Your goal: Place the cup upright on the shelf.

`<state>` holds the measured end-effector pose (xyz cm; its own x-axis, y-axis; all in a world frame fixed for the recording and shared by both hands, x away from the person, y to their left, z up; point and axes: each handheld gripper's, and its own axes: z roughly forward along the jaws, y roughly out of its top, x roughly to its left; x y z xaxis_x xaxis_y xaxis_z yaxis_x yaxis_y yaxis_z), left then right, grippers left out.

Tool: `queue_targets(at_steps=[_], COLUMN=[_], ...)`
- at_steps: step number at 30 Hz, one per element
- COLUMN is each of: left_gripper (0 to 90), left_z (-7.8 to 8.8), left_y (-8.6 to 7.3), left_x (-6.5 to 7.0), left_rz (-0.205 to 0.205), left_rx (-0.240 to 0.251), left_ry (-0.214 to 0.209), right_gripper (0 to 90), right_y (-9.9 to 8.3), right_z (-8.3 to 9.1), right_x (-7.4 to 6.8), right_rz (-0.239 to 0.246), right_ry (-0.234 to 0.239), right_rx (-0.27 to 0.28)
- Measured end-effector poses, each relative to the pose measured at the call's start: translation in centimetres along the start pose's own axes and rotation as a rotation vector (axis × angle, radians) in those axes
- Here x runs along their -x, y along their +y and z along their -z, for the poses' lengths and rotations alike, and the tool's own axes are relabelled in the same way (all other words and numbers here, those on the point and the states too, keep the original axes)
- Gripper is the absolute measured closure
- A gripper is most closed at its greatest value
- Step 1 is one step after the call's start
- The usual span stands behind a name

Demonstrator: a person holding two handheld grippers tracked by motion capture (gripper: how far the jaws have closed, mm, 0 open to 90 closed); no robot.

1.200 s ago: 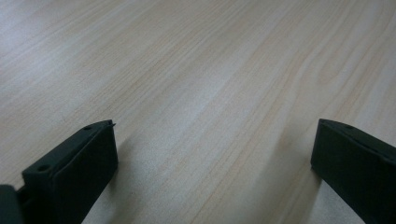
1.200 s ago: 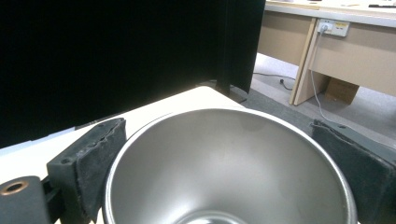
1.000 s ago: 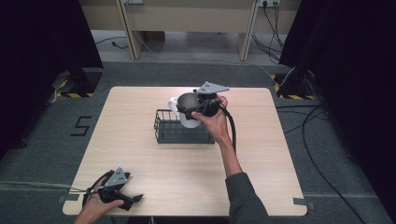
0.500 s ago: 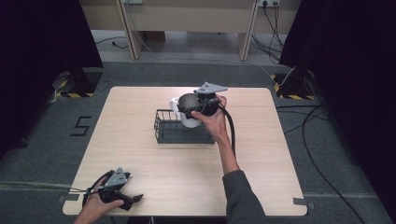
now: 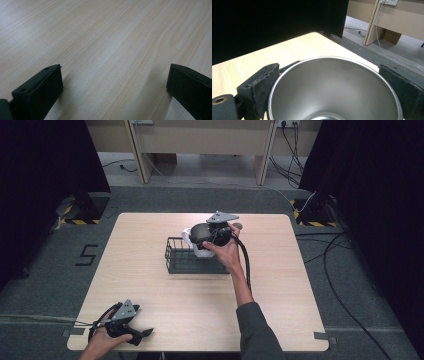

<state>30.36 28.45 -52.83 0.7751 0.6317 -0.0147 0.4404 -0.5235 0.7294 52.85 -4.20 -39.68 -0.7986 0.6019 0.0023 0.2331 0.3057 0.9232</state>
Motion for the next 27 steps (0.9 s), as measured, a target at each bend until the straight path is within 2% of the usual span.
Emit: queue_targets(at_steps=[13, 15, 27], left_gripper=[0.0, 0.0, 0.0], left_z=[0.0, 0.0, 0.0], left_y=[0.0, 0.0, 0.0], left_x=[0.0, 0.0, 0.0], left_rz=[0.000, 0.000, 0.000], left_rx=[0.000, 0.000, 0.000], left_ry=[0.000, 0.000, 0.000], right_gripper=[6.2, 6.1, 5.9], right_y=[-1.3, -1.4, -1.7], right_z=[-0.2, -0.3, -0.4], right_x=[0.6, 0.5, 0.3], right_rz=[-0.042, -0.035, -0.022], right_ry=[0.002, -0.002, -0.004], right_rx=[-0.044, -0.061, -0.085])
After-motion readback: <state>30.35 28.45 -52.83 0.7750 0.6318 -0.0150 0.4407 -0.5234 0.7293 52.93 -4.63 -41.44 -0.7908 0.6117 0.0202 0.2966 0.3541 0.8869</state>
